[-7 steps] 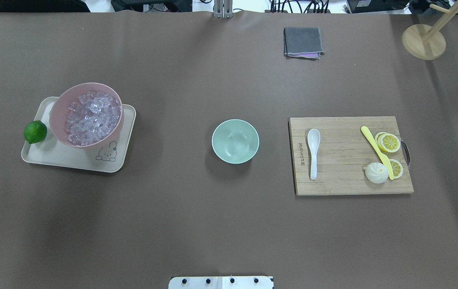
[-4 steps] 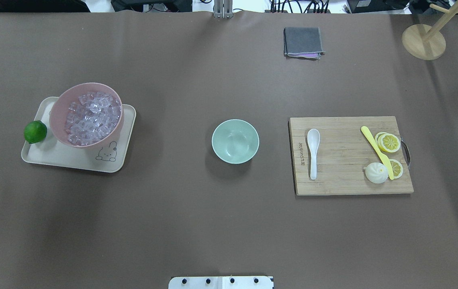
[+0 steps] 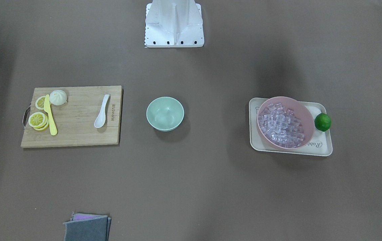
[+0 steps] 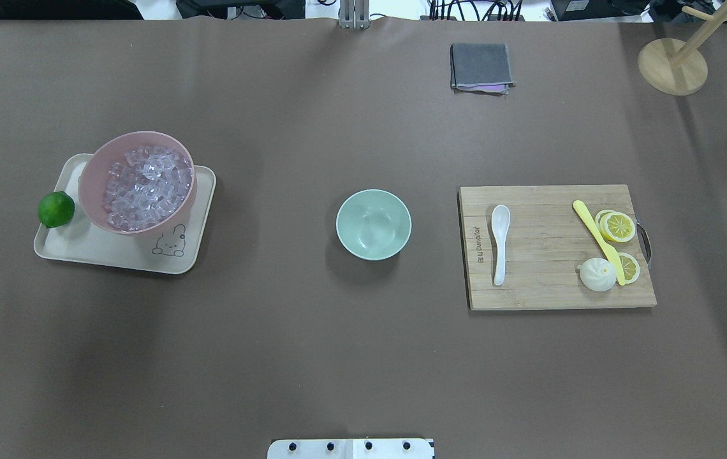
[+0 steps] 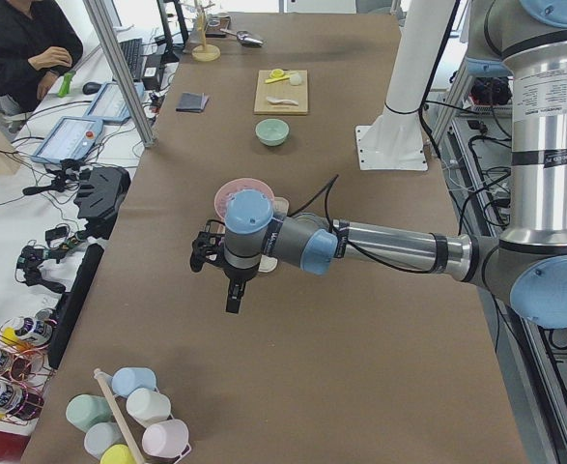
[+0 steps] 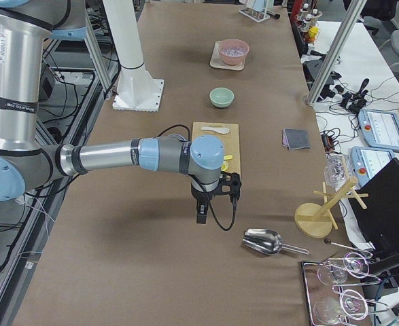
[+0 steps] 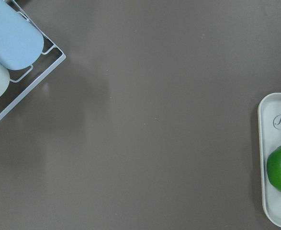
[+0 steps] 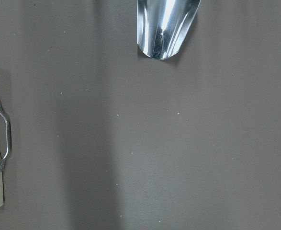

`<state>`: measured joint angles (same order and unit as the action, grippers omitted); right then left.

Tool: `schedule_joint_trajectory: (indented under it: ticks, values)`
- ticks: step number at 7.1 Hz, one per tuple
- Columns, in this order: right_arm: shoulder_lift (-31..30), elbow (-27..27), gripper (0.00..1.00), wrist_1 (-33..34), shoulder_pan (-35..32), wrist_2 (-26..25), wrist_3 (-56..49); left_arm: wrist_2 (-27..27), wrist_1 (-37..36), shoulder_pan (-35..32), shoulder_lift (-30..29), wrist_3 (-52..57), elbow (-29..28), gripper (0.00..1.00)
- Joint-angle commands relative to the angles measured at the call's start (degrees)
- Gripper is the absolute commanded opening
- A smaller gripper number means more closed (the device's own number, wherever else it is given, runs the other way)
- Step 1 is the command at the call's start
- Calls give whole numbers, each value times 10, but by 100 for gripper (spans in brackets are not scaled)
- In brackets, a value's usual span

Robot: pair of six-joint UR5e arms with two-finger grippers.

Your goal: Put spoon and ice into bowl

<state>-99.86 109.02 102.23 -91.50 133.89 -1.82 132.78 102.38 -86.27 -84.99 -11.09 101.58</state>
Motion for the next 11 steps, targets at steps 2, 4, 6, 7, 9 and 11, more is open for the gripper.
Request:
schedule_joint_trajectory:
  ticks: [2,4,6,7,9,11]
  values:
    - [-2,-1,100,1,0,-7,0,-1,0,0,5,-2,7,98]
    - [-1,-1,100,1,0,-8,0,-1,1,0,4,-1,3,98]
    - [1,1,100,1,0,-10,1,0,0,0,-1,-2,7,98]
    - [4,-1,100,-1,0,-10,0,0,0,0,0,-2,12,98]
    - [3,1,100,-2,0,-10,1,1,0,-1,8,-2,17,98]
    - [-2,1,100,-2,0,-4,0,1,-1,0,4,-2,17,98]
